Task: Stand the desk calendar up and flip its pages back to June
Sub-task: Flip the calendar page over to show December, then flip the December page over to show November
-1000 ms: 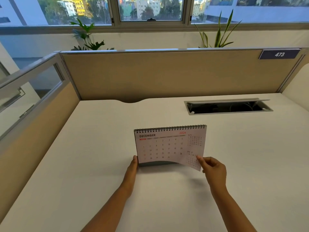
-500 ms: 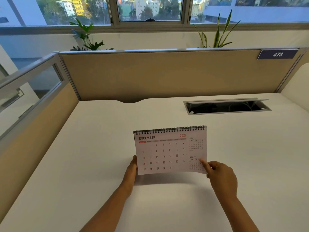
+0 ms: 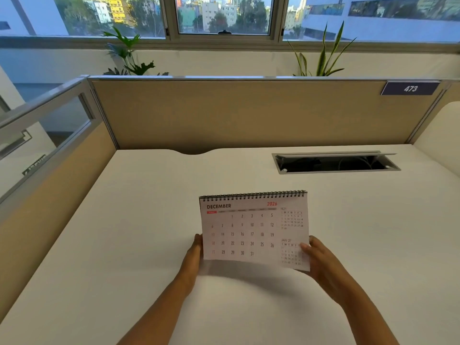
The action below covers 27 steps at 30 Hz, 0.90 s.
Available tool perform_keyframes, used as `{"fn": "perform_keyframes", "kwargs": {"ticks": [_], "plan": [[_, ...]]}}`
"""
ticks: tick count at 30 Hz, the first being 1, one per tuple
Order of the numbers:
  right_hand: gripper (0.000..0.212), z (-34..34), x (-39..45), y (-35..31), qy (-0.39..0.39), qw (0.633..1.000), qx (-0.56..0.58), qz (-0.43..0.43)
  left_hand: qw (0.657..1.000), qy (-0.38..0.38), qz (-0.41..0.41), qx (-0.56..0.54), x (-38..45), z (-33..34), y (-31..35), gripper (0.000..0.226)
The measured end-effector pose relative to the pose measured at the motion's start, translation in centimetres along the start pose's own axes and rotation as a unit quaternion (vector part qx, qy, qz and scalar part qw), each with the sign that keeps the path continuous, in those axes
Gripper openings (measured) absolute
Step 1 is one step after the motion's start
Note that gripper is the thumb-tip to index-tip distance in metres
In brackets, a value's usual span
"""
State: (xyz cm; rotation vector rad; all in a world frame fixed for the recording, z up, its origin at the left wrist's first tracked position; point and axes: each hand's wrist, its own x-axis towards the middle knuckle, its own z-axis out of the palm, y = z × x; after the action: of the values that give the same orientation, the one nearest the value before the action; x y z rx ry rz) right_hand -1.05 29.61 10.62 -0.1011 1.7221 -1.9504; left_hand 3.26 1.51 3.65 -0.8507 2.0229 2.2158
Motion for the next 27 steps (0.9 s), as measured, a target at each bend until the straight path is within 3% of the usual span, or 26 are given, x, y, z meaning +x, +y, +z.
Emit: {"fn": "perform_keyframes", "kwargs": {"ticks": [2, 5, 8, 13, 15, 19, 21, 23, 25, 27], "plan": [[0.064, 0.5, -0.2, -0.7, -0.073, 0.989, 0.125, -0.023, 1.000, -0.006, 0.009, 0.001, -0.4, 0.0, 0.4, 0.038], [0.064, 1.1, 0.3, -2.1, -0.165, 0.923, 0.345, -0.046, 0.999, -0.014, 0.047, -0.006, -1.1, -0.1, 0.5, 0.020], [0.074, 1.6, 0.0, -5.2, -0.107, 0.922, 0.367, -0.063, 0.996, -0.030, 0.078, 0.019, -1.4, -0.2, 0.3, 0.030], [0.063, 4.0, 2.2, -9.0, -0.088, 0.924, 0.362, -0.092, 0.997, -0.027, 0.060, 0.029, -0.7, -0.4, 0.0, 0.037], [0.060, 4.8, 2.8, -9.4, -0.037, 0.951, 0.283, -0.121, 0.998, -0.019, 0.052, 0.017, -0.3, -0.5, -0.3, 0.041], [0.043, 5.2, 3.2, -8.5, -0.004, 0.989, 0.083, -0.125, 0.998, -0.019, 0.053, 0.009, -0.2, -0.6, -0.6, 0.041], [0.028, 5.0, 3.0, -7.1, 0.137, 0.968, -0.088, -0.189, 0.998, -0.019, 0.056, 0.008, -0.1, -0.7, -0.6, 0.041], [0.021, 4.5, 3.0, -5.4, 0.288, 0.906, -0.180, -0.252, 0.998, -0.020, 0.058, 0.011, -0.2, -0.7, -0.6, 0.042], [0.024, 3.6, 3.2, -3.7, 0.348, 0.884, -0.190, -0.246, 0.998, -0.022, 0.062, 0.011, -0.2, -0.7, -0.6, 0.041], [0.038, 2.8, 3.7, -1.9, 0.331, 0.904, -0.214, -0.164, 0.998, -0.022, 0.062, 0.008, -0.3, -0.6, -0.5, 0.040]]}}
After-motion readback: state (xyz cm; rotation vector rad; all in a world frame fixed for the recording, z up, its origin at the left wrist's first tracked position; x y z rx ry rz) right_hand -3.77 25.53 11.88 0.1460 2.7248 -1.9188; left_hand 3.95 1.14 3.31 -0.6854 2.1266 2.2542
